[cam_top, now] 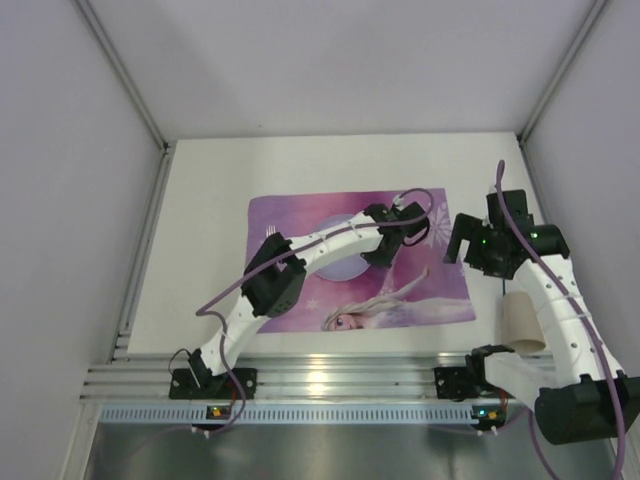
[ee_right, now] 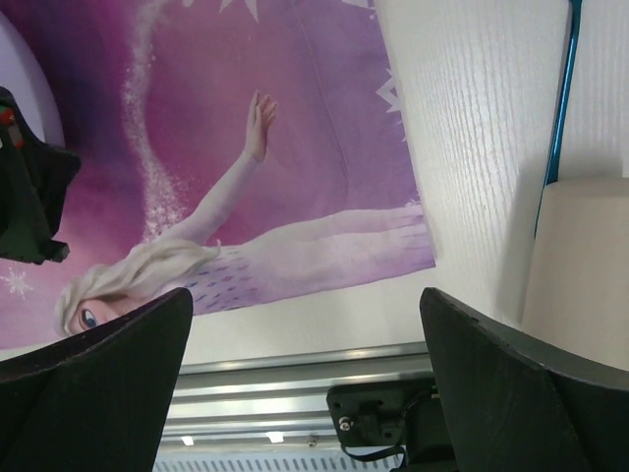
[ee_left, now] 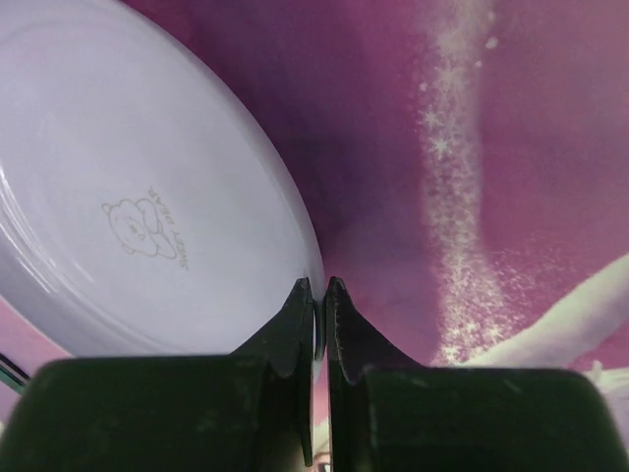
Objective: Set the dinner table for one person
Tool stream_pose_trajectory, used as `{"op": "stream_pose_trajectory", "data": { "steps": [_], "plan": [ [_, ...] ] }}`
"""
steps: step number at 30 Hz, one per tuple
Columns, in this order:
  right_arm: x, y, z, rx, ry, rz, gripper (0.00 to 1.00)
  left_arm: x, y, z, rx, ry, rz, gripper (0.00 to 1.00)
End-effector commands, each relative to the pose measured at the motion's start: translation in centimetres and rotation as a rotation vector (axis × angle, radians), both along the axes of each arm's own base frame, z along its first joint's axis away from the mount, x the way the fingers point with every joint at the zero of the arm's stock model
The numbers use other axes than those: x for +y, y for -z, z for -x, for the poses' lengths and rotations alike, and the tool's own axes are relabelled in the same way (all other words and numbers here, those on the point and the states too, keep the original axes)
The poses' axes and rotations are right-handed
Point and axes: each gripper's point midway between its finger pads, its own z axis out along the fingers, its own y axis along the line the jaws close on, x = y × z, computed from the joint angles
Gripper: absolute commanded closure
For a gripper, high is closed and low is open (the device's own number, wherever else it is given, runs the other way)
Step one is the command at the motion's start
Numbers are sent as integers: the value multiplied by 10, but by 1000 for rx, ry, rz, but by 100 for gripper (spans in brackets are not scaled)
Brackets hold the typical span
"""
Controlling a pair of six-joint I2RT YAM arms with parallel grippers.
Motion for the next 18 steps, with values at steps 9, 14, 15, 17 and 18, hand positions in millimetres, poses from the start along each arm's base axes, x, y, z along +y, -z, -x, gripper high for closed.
{"op": "stream_pose_trajectory", "data": {
  "steps": [9,14,15,17,18],
  "plan": [
    [-16,-17,15,-3,100,49,0,7,45,36,217,-32,18,63],
    [-33,-18,18,42,203,123,0,3,36,34,196,-31,39,32],
    [-36,-17,19,55,225,133,0,2,31,31,180,-32,46,30],
    [-41,-11,26,113,273,148,0,-3,13,25,148,-31,78,26],
    [-43,-9,28,132,299,140,0,-2,7,22,138,-34,82,25]
  ]
}}
